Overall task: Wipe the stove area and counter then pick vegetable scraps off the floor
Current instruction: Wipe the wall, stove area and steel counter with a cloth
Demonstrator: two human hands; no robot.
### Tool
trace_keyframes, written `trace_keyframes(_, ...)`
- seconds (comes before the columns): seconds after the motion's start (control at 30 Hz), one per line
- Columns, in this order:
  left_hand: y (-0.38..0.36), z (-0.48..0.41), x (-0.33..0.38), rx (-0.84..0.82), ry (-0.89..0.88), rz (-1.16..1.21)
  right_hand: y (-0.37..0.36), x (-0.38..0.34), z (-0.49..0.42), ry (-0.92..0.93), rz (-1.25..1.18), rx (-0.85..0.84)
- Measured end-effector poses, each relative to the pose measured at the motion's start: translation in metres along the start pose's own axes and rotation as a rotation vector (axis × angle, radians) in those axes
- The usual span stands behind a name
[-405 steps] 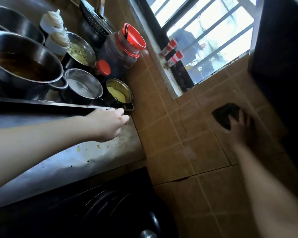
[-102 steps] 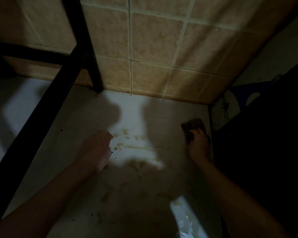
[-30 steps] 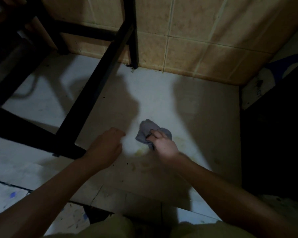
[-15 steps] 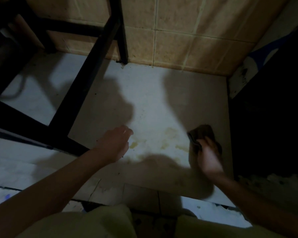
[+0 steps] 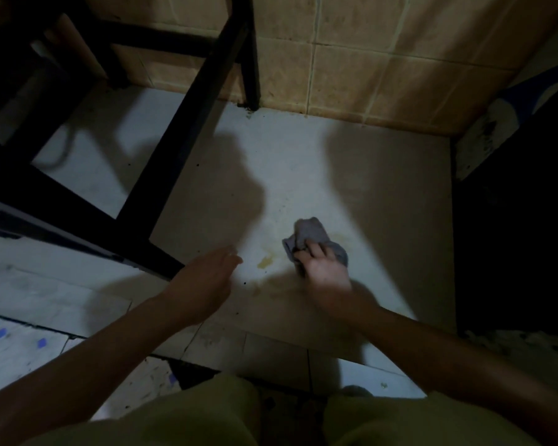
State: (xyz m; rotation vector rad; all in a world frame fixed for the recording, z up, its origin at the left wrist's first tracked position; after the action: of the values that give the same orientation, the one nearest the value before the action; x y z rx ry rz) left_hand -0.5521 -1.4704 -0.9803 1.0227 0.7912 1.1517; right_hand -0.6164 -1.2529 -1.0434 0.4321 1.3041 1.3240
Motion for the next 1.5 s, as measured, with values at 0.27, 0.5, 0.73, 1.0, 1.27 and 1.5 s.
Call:
trace_keyframes(0.27,0.004,0.005,-0.001,0.064,0.065,0.009,-0.030,-0.042,-0.010,0.358,0.103,-0.191)
trace_keyframes(0.5,0.005,-0.022,0.008,0.022,0.025,-0.026,-0.026,0.001,0.034,0.347,0.084,-0.258)
trace_keyframes(0.73,0.006,-0.053,0.033,0.065,-0.095,-0.060,-0.003,0.075,0.101,0.041,0.062,-0.199)
trace_keyframes(1.0,0.002,-0.070,0.046,0.160,-0.169,0.001,0.010,0.124,0.161,-0.340,-0.064,-0.027)
trace_keyframes(1.27,0.000,-0.056,0.024,0.087,-0.089,-0.020,0.000,0.094,0.153,-0.194,0.090,0.111)
trace_keyframes(1.5,0.006,-0.025,0.008,0.091,-0.035,-0.062,-0.014,0.033,0.114,0.223,0.100,0.006)
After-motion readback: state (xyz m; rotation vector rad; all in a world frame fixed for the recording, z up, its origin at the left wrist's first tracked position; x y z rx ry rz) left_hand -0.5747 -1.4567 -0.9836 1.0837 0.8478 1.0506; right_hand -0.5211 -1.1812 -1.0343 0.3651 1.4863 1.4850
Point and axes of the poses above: each hand's wrist, its own z-axis away from the middle knuckle, its own y-axis out of the back of the hand, x = y × z, the point moved 1 cm from there along -z, towards the middle knuckle, and after that the axes turned 12 degrees about -z, right-handed, at the moved point
